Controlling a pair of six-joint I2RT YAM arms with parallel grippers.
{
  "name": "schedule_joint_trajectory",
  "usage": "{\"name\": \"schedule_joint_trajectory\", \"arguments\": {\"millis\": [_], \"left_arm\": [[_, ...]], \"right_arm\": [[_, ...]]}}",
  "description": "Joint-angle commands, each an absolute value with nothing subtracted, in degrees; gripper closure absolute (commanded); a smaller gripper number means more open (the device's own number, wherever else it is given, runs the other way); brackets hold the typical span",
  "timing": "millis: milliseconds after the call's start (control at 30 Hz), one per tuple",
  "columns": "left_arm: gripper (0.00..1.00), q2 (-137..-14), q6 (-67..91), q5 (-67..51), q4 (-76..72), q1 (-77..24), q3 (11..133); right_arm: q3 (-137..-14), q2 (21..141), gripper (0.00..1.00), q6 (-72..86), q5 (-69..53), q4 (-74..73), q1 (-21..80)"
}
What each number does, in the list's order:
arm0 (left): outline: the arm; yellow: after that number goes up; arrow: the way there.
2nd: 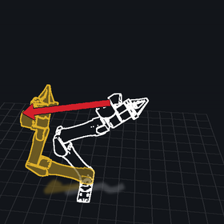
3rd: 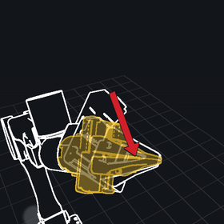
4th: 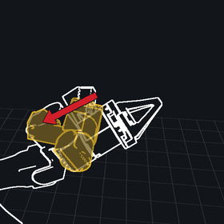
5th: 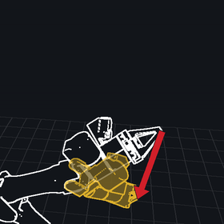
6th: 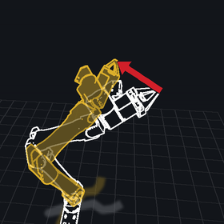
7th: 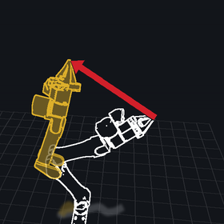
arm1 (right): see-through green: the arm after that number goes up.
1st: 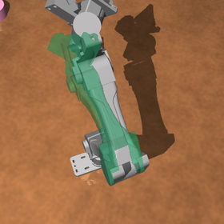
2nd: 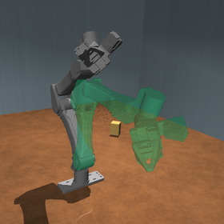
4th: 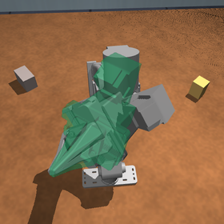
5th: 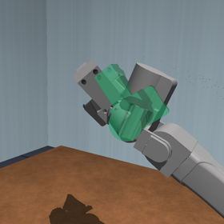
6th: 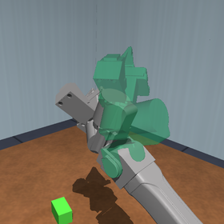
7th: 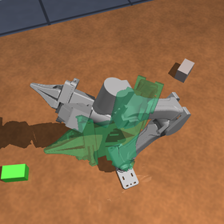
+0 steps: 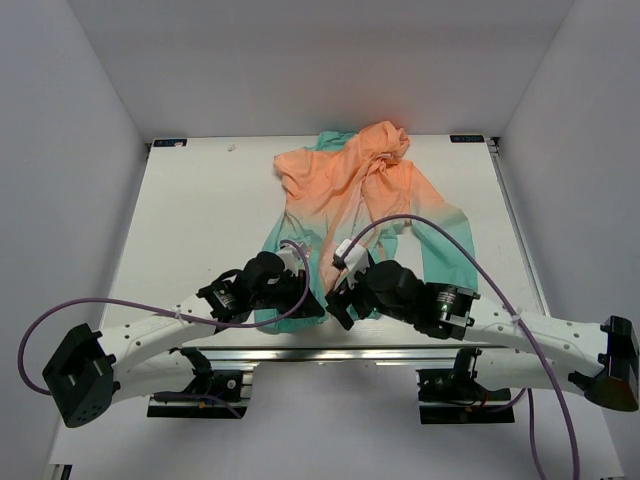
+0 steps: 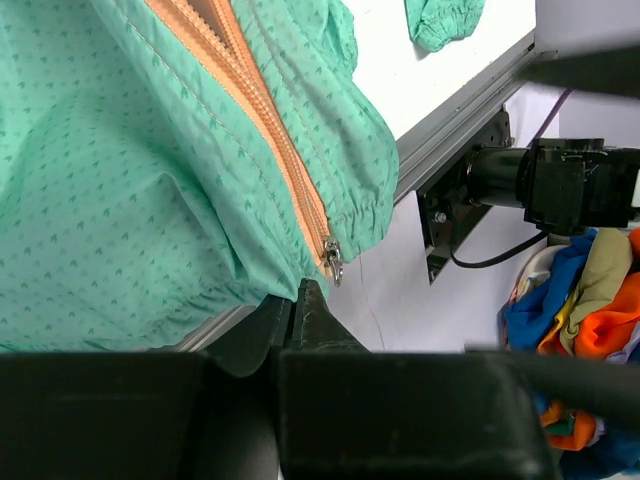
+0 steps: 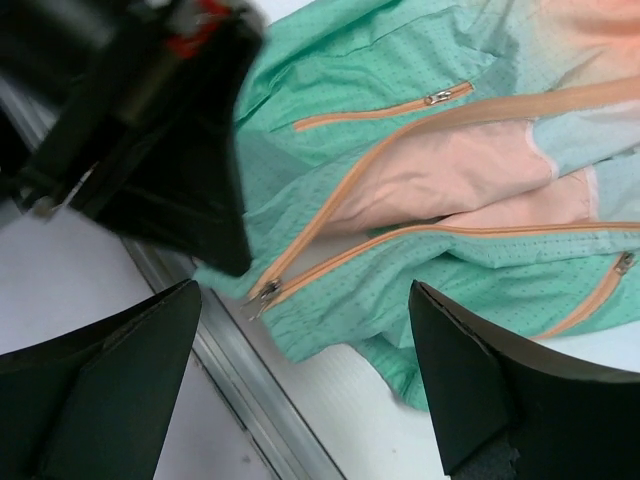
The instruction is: Zip up the jacket
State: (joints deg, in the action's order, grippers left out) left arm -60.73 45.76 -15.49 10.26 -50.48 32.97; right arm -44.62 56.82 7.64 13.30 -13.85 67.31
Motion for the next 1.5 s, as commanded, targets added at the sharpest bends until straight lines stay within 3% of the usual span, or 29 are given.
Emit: {"name": "schedule_joint_trajectory", "arguments": {"millis": [0,233,633,767,933,1133,1267,1333,1367,1433,1467], "left_arm": [[1.00,-60.64,45.88,-15.82,10.46,-50.80,34.54],[1.00,-61.26,46.23,-16.44,10.19,-50.80,34.54],[1.00,-60.73,46.49,-16.35,10.20,-50.89,34.54],[1.00,-60.47,46.23,-16.35,10.46,-50.80,34.89],[1.00,-60.29,45.79,-16.35,11.25,-50.89,35.24],[1.00,-60.21,45.62,-15.91,11.69,-50.80,35.51],[1.00,-60.29,45.79,-15.91,11.51,-50.89,35.33],[1.00,-60.21,45.79,-15.73,11.86,-50.80,35.59],[1.00,-60.12,45.79,-15.56,11.95,-50.80,35.68],[1.00,-60.12,45.79,-15.38,12.30,-50.80,35.77],[1.00,-60.03,45.79,-15.29,12.39,-50.80,35.86]], "right_arm": [[-49.21,58.18,0.11,2.29,20.81,-20.72,73.37],[-50.97,66.52,0.11,4.57,29.61,-25.39,80.77],[-51.50,72.42,0.31,4.92,31.11,-20.83,82.88],[-50.98,72.95,0.47,4.92,33.74,-19.60,82.88],[-50.63,73.39,0.56,4.83,34.72,-18.46,82.88],[-50.63,73.30,0.83,4.31,34.02,-18.02,82.88],[-50.27,73.13,0.92,4.83,34.27,-17.93,82.79],[-49.75,73.30,0.91,4.83,34.10,-17.41,82.79],[-49.75,73.47,0.80,4.83,33.84,-17.49,82.88],[-49.66,73.65,0.72,4.83,33.05,-17.58,82.88],[-49.40,73.39,0.59,4.92,32.35,-17.06,82.79]]}}
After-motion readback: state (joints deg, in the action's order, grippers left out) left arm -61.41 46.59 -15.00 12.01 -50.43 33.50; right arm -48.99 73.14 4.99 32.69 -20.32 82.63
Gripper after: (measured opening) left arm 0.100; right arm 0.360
